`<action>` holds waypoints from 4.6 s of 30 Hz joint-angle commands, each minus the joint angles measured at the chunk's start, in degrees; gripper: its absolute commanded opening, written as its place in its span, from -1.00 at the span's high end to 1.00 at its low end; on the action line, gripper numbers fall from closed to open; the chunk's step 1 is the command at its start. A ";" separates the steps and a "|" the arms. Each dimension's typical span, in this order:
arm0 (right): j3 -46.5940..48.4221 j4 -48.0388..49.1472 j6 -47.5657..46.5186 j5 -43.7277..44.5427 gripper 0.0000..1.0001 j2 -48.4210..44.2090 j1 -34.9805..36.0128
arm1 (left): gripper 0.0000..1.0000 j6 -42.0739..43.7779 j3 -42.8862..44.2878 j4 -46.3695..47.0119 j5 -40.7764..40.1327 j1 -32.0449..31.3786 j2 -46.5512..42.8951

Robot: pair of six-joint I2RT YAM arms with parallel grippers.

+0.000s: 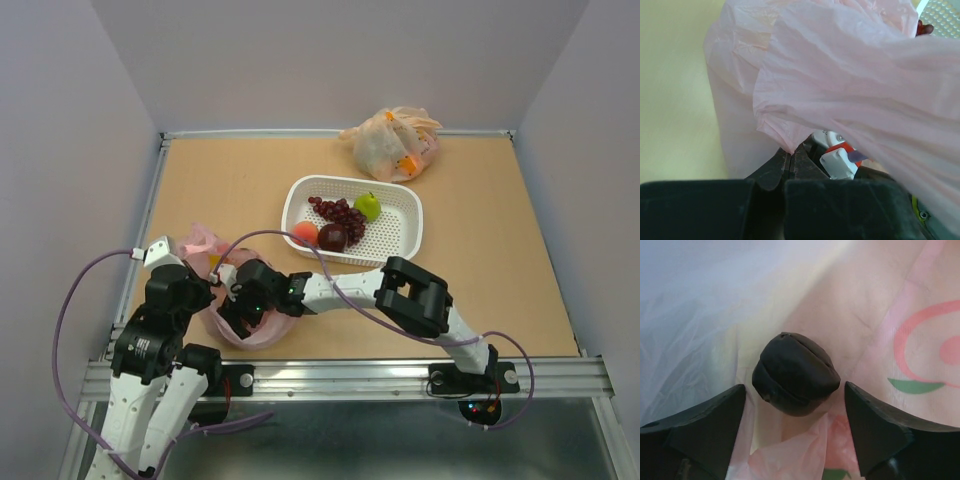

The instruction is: Untie the knot of the plastic bag and take out the fruit

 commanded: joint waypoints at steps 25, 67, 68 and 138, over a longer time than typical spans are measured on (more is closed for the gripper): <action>-12.79 8.85 1.08 13.04 0.99 -14.85 -0.47 | 1.00 0.02 2.86 2.99 2.27 -0.06 -0.42; -26.85 10.61 3.98 41.26 0.78 -37.28 -21.64 | 1.00 0.63 5.41 0.26 -1.68 -0.06 1.43; -26.68 10.26 4.07 41.17 0.55 -36.48 -22.78 | 1.00 1.15 5.68 0.44 -1.86 0.02 1.51; -20.18 29.68 14.97 2.14 -0.87 -17.93 -8.82 | 1.00 0.46 8.94 0.18 21.19 -0.15 8.55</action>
